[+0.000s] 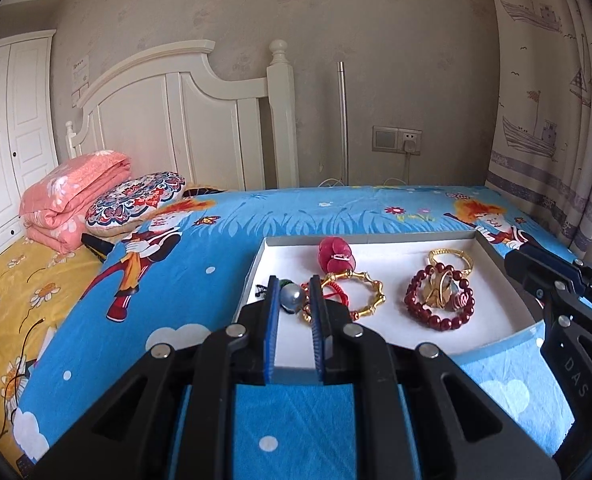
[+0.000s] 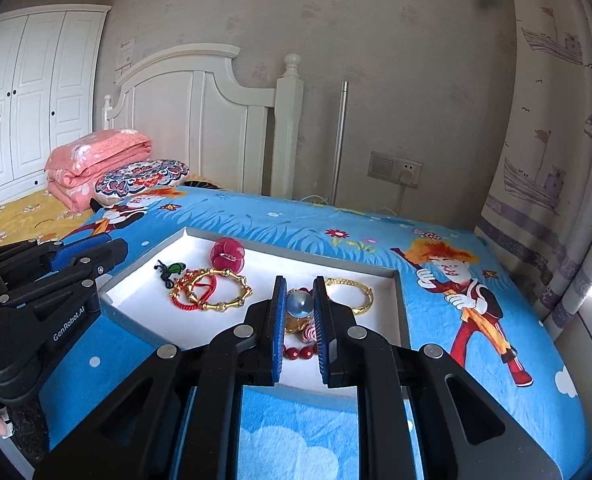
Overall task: Organize jewelry
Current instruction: 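Carry the pearl earring over the tray with the right tool, then open the right tool to drop the pearl earring into the tray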
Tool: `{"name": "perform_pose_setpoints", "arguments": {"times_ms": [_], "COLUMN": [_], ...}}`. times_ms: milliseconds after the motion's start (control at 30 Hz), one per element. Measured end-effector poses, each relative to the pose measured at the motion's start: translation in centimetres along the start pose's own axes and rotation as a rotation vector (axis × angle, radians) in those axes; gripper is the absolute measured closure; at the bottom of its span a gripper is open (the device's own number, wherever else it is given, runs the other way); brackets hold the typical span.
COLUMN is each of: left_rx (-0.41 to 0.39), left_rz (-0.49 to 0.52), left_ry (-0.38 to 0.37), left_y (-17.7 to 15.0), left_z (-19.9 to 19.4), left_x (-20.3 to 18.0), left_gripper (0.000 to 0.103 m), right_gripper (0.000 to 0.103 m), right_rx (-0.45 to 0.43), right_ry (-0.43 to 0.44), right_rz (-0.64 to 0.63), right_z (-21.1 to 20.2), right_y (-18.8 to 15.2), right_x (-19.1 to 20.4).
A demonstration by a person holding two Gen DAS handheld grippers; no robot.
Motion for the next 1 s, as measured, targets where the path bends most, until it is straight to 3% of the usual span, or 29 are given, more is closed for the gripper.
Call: {"name": "perform_pose_setpoints", "arguments": {"times_ms": [133,400,1000], "left_rx": [0.011,0.036,0.072], "left_rz": [-0.030,-0.002,0.029], "left_ry": [-0.012,0.037,0.035], "left_y": [2.0,4.3,4.3], "left_z": [1.6,4.7,7.1], "left_x": [0.0,-0.9,-1.8], "left_gripper": [0.089,0.089,0.089], "right_gripper": [0.088,0.088,0.088], "right_rx": [0.007,0.049,0.117], "right_ry": [-0.021,-0.054,-0.072], "right_rz": [0.012,0.025,0.027], "right_z": [1.4,4.5,7.8], "right_y": [1.2,2.3,2.2], "right_x": [-0.8,-1.8,-2.4]}}
Point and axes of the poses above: each gripper's, at about its wrist camera, not at the fingertips, and z roughly the way its jaws point, x to its left, y to its top, the point moved 9 cm from there along z, roughly the way its jaws point, and after that the axes turned 15 degrees about x, right-handed, at the moved point
